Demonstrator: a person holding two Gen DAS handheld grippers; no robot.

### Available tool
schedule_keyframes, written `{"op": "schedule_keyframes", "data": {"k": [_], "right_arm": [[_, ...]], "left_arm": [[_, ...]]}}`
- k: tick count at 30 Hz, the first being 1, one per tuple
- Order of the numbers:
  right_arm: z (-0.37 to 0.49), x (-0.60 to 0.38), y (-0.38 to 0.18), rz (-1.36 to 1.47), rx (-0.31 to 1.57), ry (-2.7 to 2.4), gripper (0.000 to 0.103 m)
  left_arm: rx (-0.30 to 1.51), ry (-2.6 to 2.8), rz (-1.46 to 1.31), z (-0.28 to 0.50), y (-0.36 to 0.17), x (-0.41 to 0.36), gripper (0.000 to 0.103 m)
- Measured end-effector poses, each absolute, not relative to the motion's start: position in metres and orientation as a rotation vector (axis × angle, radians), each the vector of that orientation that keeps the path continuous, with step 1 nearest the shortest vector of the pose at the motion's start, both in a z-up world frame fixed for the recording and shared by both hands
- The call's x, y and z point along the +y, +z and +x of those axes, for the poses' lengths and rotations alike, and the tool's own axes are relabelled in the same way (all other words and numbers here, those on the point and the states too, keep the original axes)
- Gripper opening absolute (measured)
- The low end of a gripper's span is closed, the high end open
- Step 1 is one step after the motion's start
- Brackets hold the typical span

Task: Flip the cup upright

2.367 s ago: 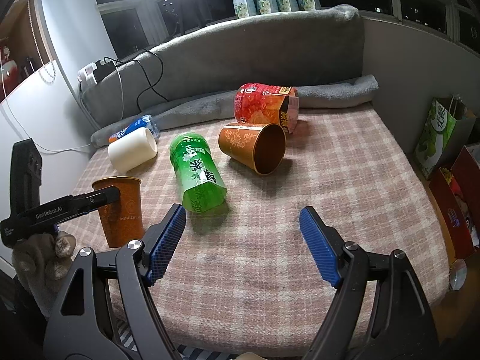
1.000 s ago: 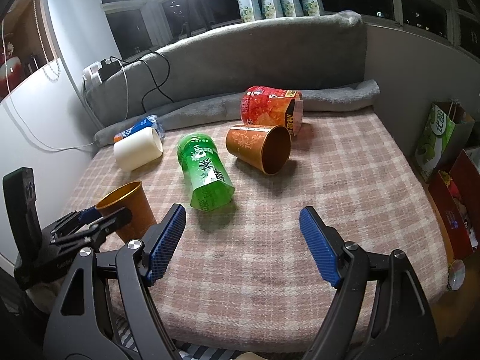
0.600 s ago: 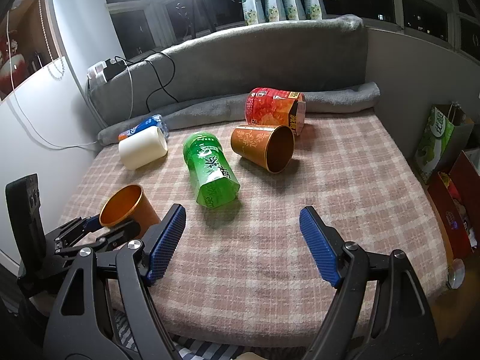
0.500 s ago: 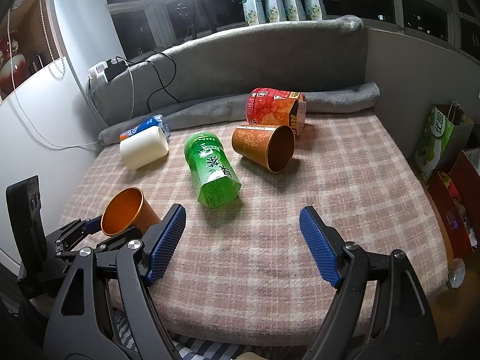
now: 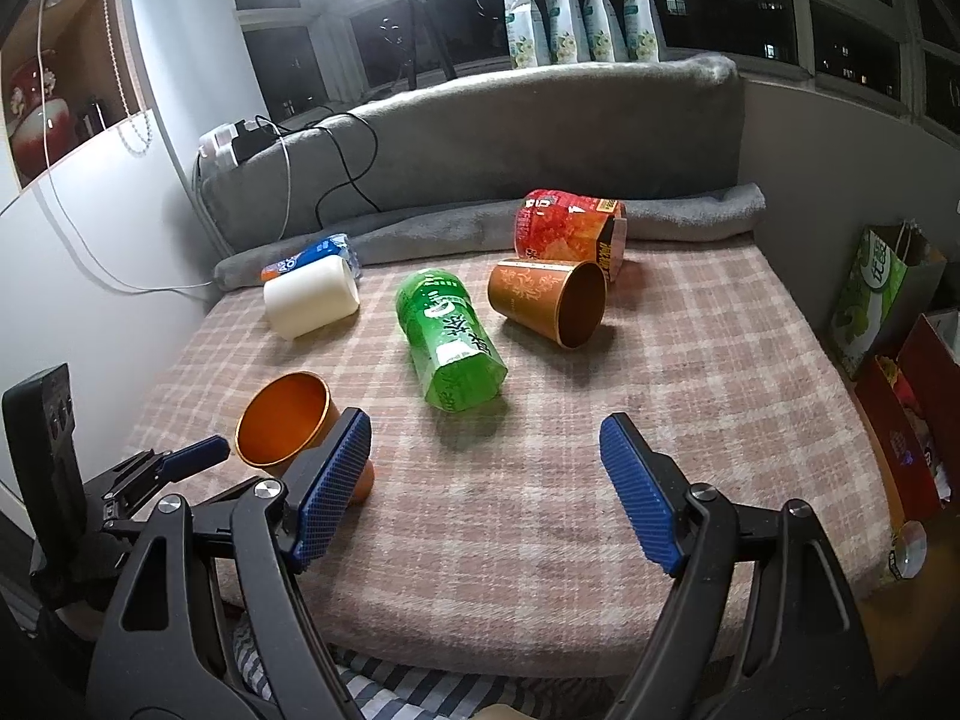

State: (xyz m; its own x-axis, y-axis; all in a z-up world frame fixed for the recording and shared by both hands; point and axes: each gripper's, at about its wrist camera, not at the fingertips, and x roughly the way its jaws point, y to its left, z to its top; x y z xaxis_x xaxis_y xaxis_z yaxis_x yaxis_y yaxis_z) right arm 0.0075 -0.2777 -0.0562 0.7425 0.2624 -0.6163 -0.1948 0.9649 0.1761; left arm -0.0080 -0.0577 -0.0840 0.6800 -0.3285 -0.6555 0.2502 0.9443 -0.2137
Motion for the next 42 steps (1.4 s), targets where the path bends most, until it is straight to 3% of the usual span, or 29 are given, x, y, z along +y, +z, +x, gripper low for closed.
{"op": "schedule_keyframes", "data": {"k": [5, 13, 15, 18, 23, 25, 42], "right_arm": [[-0.004, -0.267, -0.046, 0.041, 0.616, 0.213, 0.086], [-0.012, -0.257, -0.031, 0.042, 0.525, 0.184, 0.087], [-0.015, -0.256, -0.027, 0.043, 0.495, 0.176, 0.096], [-0.020, -0.254, -0.021, 0.037, 0.438, 0.156, 0.097], [-0.026, -0.248, -0.014, 0.015, 0.359, 0.118, 0.098], [-0.029, -0.248, -0.012, 0.014, 0.336, 0.105, 0.103], [-0.035, -0.254, -0.009, -0.003, 0.258, 0.032, 0.103]], "left_arm": [[0.690, -0.280, -0.102, -0.027, -0.070, -0.044, 0.079], [0.423, -0.121, -0.086, -0.059, -0.020, -0.018, 0.081], [0.349, -0.088, -0.085, -0.067, -0.009, -0.014, 0.082], [0.277, -0.054, -0.080, -0.074, 0.003, -0.011, 0.088], [0.244, -0.035, -0.100, -0.076, 0.010, -0.008, 0.089], [0.242, -0.026, -0.108, -0.075, 0.011, -0.007, 0.089], [0.235, -0.023, -0.082, -0.077, 0.013, -0.018, 0.092]]}}
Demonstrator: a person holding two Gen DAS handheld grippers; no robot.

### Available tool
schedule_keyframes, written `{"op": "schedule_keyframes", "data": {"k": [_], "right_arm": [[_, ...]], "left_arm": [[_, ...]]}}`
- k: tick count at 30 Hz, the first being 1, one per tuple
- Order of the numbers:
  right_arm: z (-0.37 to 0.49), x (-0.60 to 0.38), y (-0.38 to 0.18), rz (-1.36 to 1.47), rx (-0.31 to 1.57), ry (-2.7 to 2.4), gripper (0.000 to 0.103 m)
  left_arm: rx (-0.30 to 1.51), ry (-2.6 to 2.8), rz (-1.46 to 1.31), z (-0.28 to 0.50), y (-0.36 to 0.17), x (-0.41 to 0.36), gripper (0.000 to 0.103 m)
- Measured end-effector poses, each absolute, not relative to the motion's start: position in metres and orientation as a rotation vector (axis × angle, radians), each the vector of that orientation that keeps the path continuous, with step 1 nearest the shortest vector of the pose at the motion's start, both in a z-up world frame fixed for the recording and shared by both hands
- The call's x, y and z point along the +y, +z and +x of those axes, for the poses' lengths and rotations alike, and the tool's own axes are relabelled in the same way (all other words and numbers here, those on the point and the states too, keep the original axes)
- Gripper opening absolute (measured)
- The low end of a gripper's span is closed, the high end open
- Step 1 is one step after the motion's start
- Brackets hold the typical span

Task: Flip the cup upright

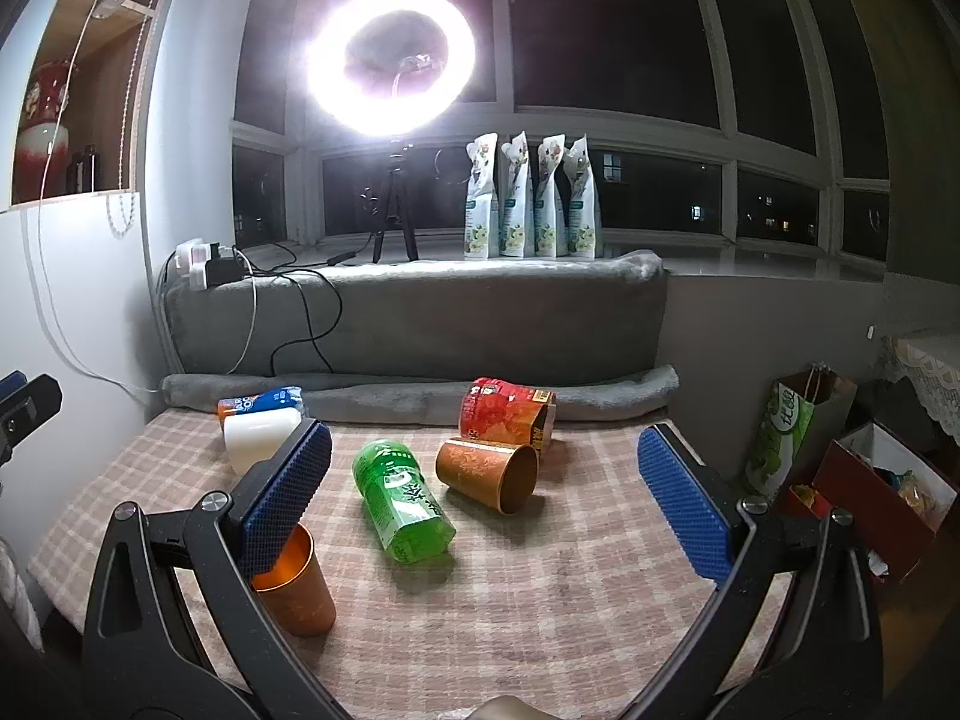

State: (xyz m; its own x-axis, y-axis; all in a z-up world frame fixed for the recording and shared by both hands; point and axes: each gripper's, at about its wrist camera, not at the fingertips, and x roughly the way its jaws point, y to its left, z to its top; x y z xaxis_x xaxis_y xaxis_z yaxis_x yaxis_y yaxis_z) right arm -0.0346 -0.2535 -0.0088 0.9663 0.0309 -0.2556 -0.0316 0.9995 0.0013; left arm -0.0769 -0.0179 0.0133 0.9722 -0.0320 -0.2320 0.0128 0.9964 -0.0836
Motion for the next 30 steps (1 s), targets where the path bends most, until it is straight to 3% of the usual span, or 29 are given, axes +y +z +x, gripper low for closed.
{"op": "schedule_keyframes", "data": {"k": [30], "right_arm": [[-0.0321, -0.2569, -0.0102, 0.003, 0.264, 0.027, 0.103]], "left_arm": [[0.261, -0.054, -0.077, -0.0713, 0.0154, -0.0221, 0.092]]}}
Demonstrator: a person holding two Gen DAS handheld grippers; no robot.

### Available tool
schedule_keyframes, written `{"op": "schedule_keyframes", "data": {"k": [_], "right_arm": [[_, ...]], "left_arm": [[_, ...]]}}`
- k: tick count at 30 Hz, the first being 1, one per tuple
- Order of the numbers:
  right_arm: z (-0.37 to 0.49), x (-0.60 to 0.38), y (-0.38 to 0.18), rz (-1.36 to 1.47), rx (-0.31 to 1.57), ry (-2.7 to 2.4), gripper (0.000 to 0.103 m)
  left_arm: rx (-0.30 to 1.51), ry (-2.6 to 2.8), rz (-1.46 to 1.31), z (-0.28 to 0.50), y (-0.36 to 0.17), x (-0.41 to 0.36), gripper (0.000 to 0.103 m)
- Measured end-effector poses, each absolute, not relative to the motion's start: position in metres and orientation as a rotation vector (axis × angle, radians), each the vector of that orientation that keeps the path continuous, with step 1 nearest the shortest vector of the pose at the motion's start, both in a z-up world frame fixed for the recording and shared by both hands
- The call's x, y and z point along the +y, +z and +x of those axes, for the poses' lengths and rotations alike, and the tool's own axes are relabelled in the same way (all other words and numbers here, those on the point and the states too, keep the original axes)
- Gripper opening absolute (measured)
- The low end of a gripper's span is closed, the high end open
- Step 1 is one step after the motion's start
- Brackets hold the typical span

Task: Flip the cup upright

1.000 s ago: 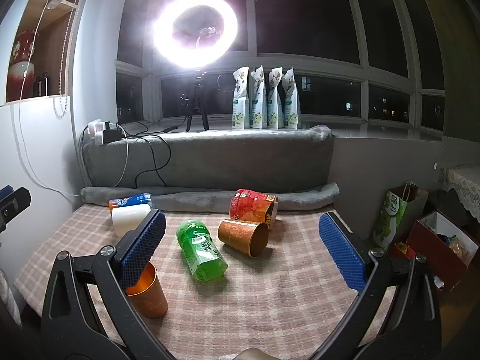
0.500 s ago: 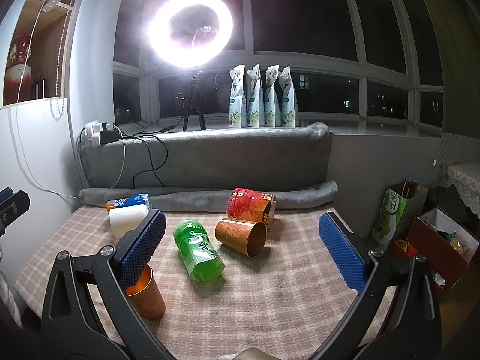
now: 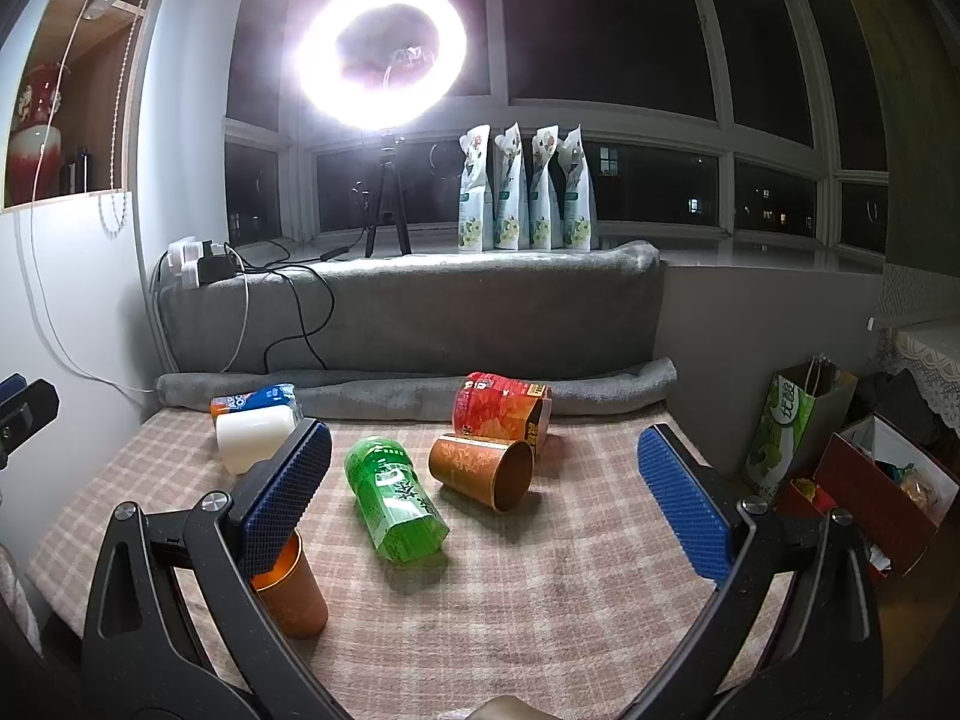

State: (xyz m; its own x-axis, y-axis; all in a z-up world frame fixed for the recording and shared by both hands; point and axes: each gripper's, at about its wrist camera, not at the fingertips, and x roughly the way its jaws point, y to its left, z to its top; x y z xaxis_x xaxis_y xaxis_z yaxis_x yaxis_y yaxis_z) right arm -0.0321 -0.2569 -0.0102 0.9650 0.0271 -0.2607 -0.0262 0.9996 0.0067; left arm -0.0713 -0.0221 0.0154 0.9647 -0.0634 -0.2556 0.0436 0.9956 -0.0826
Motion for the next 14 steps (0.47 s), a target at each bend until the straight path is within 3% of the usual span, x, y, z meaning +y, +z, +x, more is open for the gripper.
{"op": "schedule_keyframes", "data": {"k": [14], "right_arm": [[-0.0297, -0.2585, -0.0122, 0.004, 0.270, 0.026, 0.103]], "left_arm": [[0.262, -0.056, -0.078, -0.0681, 0.0119, -0.0226, 0.092]]}}
